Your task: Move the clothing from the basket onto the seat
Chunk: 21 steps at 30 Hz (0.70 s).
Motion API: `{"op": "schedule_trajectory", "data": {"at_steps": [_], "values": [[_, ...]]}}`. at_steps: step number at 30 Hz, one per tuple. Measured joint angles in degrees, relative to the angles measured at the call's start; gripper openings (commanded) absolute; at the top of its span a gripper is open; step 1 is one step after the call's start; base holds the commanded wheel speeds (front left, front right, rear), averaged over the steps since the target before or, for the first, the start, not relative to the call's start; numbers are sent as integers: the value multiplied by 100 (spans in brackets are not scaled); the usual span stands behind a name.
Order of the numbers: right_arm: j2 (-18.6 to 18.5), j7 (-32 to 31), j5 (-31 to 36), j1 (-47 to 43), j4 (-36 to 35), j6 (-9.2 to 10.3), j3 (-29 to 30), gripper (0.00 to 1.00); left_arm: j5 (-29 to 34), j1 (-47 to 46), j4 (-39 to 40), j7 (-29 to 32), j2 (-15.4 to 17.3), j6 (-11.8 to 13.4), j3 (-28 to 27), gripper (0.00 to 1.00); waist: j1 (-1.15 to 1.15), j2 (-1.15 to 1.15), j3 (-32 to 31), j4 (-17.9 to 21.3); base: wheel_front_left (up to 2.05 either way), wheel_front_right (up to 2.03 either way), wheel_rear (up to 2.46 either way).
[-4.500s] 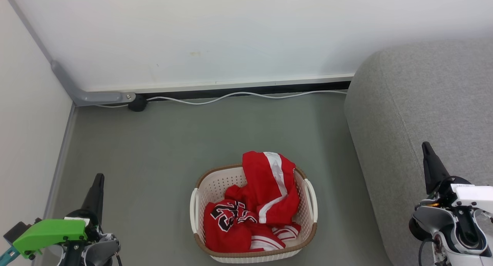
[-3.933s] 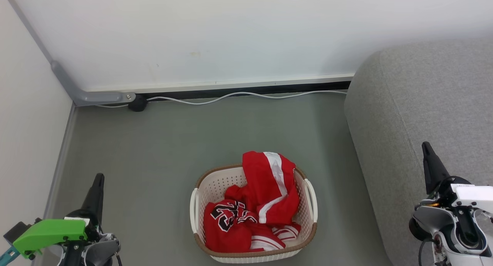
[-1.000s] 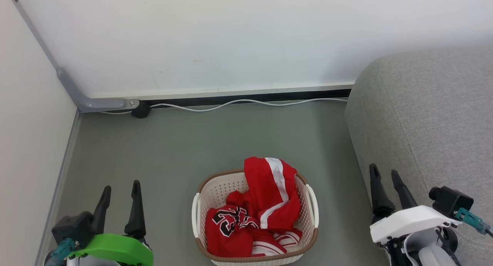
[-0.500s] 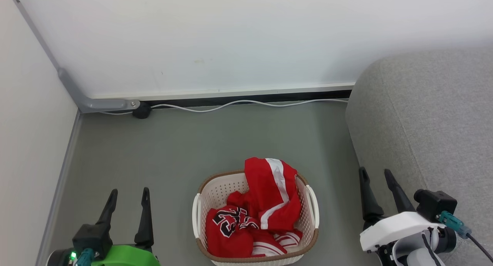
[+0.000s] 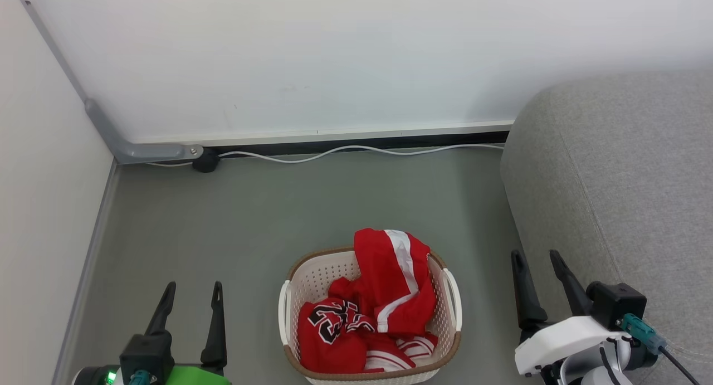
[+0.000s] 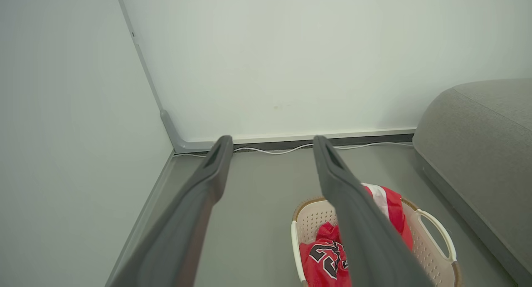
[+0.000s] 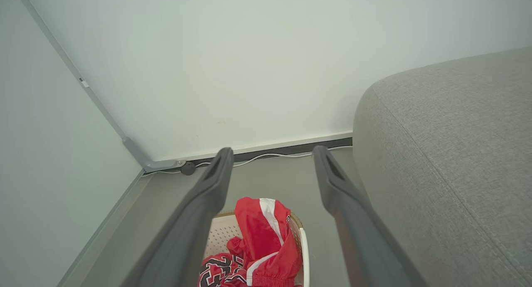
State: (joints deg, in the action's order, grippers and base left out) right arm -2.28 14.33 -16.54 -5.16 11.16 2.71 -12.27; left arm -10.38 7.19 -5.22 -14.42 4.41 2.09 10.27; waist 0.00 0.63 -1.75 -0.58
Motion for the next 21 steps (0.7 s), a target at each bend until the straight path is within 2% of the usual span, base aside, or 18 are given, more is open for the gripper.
{"op": "schedule_trajectory", "data": {"at_steps": [21], "values": [[0, 0, 0, 1, 81, -1, 1, 100, -13, 19, -149, 0, -21, -65, -79, 100, 0, 0, 30, 10, 0, 0, 0]]}}
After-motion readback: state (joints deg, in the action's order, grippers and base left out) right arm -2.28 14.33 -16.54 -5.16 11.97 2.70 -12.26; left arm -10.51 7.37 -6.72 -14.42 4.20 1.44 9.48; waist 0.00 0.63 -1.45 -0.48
